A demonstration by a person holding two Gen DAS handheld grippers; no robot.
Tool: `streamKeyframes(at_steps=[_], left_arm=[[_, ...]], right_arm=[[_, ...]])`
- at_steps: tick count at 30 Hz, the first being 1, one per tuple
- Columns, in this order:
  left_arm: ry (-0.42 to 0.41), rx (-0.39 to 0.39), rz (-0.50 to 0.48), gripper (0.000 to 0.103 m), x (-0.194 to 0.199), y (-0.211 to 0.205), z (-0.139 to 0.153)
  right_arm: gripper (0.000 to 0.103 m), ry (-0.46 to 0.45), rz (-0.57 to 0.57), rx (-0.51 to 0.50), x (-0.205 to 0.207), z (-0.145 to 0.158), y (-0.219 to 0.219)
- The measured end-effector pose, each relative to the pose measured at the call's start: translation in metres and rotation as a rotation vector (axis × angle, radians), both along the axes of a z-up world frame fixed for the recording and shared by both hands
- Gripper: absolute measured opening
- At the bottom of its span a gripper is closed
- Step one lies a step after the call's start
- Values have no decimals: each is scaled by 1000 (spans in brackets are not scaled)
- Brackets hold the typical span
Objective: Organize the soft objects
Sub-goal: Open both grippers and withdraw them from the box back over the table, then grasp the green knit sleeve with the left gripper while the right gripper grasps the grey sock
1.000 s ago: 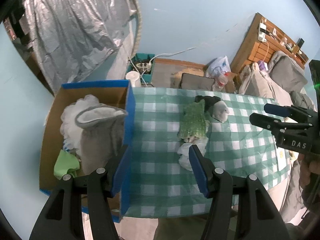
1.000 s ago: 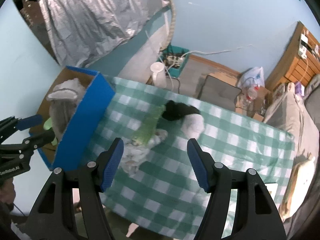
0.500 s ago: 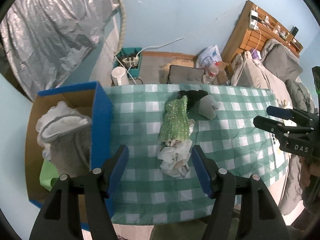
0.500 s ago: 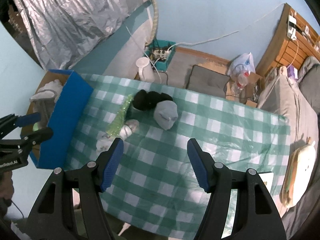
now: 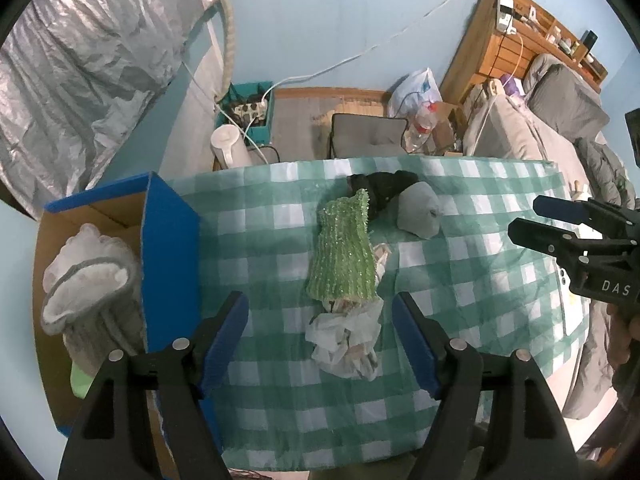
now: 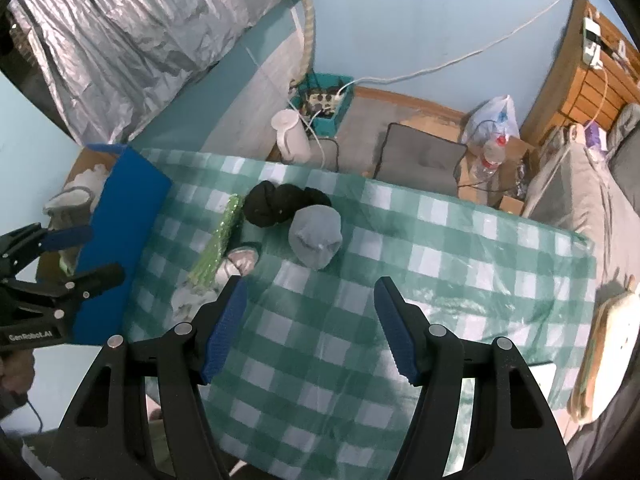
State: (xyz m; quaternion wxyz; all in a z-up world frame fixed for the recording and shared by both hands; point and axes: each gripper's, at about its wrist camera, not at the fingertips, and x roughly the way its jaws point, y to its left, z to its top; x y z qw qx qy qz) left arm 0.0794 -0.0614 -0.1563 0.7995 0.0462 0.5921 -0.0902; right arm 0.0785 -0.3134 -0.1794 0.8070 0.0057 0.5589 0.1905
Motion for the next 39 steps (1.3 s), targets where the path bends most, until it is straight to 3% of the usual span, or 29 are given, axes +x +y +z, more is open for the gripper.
streamKeyframes(at_steps=[16, 27, 34, 39], left_arm=[[73, 20, -11, 76, 38, -4, -44], [98, 8, -5, 76, 55, -11, -55], [108, -19, -16, 80, 62, -19, -58], [134, -23, -35, 81, 69, -32, -67]], right_arm=[[66, 80, 115, -71, 54, -66, 43], [66, 158, 135, -107, 78, -104, 50], [33, 186, 128, -93, 74, -109, 41], [29, 193, 100, -79, 66, -108, 30]])
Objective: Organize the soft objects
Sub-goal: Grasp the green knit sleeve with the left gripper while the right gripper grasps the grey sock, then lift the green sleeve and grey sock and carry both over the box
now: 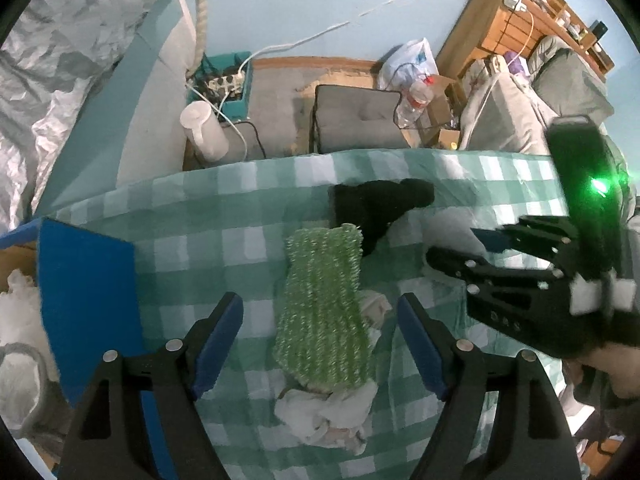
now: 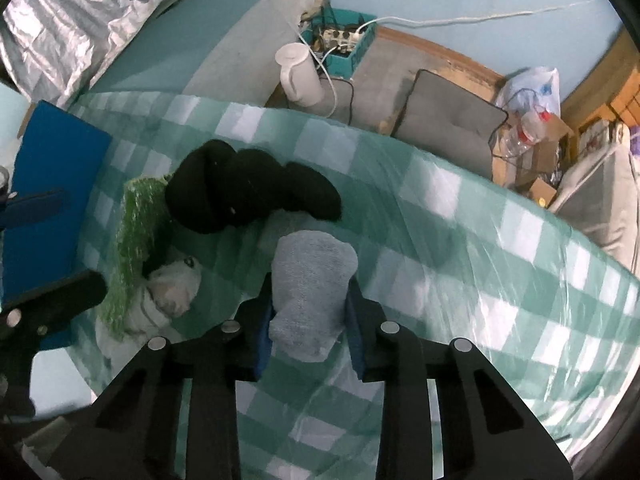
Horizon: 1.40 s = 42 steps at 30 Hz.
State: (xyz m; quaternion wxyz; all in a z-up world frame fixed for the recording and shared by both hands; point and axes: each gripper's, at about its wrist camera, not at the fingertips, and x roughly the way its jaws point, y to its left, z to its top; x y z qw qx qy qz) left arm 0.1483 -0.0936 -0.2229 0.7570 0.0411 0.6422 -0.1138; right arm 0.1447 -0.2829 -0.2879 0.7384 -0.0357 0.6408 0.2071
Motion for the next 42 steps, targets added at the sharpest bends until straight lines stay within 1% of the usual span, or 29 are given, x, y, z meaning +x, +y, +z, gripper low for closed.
streamKeyframes(at_steps=[3, 7, 9, 11, 13, 14, 15, 16, 18, 21, 24, 30, 34, 42], left_arm=[[21, 8, 3, 81, 5, -6, -7], [60, 46, 23, 80, 14, -7, -23], [80, 39, 46, 78, 18, -4, -29], [99, 13, 79, 71, 20, 3, -34], [126, -15, 108, 56, 22, 10, -37], [131, -25, 112, 52, 22, 11, -37], [135, -36, 111, 45, 21, 13, -37], [134, -53, 101, 34, 20, 15, -35], [129, -63, 84, 24, 16, 14, -32], [115, -59, 61, 14, 11, 14, -28], [89, -50, 49, 10, 5, 16, -22], [60, -55, 31, 7, -6, 19, -13], [38, -66, 34, 7, -11, 23, -3], [-16, -63, 38, 7, -28, 30, 17]], right_arm=[[29, 1, -15, 5, -7, 1, -6], [29, 5, -34, 17, -15, 0, -14], [29, 10, -47, 24, -18, -1, -18], [29, 11, -59, 28, -21, -2, -19], [29, 9, -64, 30, -23, -2, -20], [29, 7, -66, 29, -23, -1, -20], [29, 5, -66, 29, -24, -1, -20], [29, 4, -66, 28, -24, -1, -20], [29, 3, -62, 24, -25, -1, -19], [29, -5, -54, 23, -26, 0, -19], [28, -17, -33, 25, -29, 2, -16], [27, -33, -25, 18, -36, 8, -13], [27, -47, -25, 22, -41, 16, -11], [27, -77, -10, 10, -51, 31, -7]])
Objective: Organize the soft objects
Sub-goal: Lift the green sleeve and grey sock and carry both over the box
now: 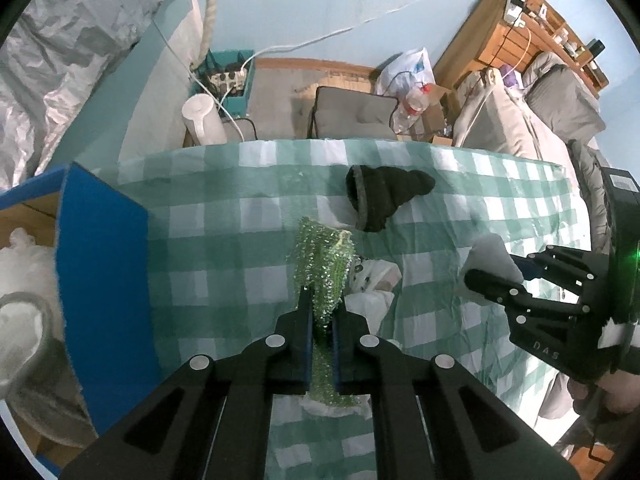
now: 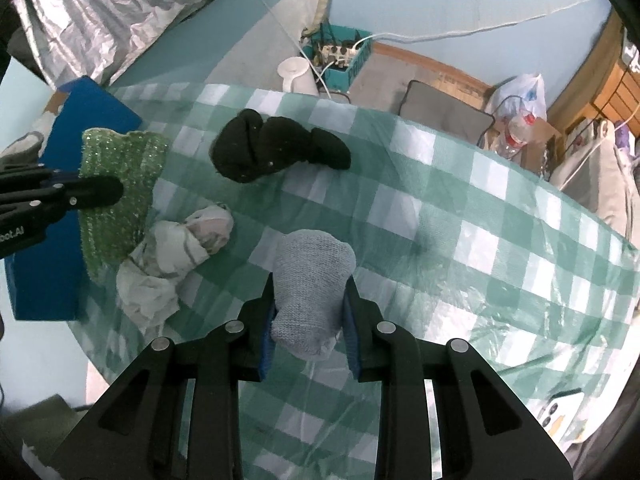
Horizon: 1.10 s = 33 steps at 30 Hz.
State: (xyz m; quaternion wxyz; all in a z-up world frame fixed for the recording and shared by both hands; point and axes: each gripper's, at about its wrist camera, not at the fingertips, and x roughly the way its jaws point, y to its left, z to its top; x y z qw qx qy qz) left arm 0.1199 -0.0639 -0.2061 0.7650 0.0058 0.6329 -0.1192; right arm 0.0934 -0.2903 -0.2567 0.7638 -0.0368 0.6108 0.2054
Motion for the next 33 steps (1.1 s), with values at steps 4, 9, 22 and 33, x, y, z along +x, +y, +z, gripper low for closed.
streamKeyframes(at_steps=[4, 9, 22, 33], left_arm=[[-17, -5, -4, 7, -7, 4, 8], [-45, -11, -4, 7, -18, 9, 23], [-138, -3, -6, 7, -54, 21, 70], [-178, 24, 6, 7, -78, 36, 90]], right_arm=[[27, -14, 6, -3, -5, 9, 1], [27, -32, 15, -5, -13, 24, 4], [27, -70, 48, 31, -30, 72, 21], [27, -113, 92, 53, -38, 110, 42]])
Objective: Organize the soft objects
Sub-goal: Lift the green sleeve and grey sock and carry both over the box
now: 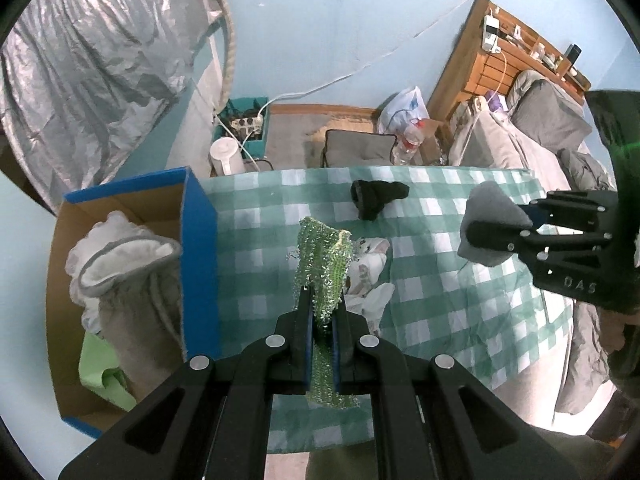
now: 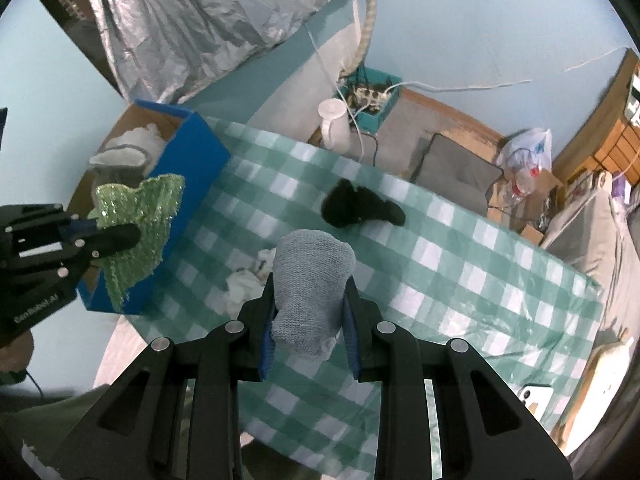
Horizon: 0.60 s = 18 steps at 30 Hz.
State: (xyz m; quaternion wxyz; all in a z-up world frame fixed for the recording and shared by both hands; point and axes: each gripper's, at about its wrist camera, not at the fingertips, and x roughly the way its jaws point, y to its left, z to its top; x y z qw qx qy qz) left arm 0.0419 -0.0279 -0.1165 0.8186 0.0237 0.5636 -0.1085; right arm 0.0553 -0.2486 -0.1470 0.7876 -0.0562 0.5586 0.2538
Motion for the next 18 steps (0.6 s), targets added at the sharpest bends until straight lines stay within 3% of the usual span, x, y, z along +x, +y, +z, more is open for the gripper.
streamKeyframes(at_steps=[18], left_arm=[[-26, -36, 127, 7, -30, 52, 28]], right_arm=[[27, -22, 122, 52, -22, 33, 55]])
